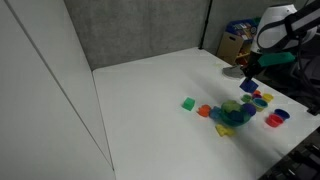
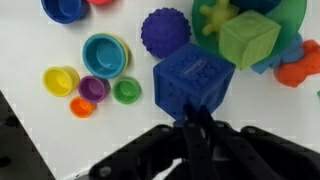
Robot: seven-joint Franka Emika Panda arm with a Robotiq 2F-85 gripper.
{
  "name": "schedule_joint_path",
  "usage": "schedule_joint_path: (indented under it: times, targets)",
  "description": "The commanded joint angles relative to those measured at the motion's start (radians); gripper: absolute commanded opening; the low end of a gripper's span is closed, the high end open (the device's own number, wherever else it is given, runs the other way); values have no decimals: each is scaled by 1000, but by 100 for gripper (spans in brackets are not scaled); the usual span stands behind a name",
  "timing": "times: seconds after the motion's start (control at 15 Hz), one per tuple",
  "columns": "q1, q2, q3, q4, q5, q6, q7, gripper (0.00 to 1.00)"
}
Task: Remove the blue block from the bowl
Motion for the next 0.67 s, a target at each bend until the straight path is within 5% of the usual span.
schedule_joint_path:
  times: [0.0,0.13,0.6]
  targets:
    - [48,69,-49,106,-59,4,160,3]
    - [66,86,-65,137,-77,-12,219,34]
    - [91,16,-80,126,-112,-137,235,88]
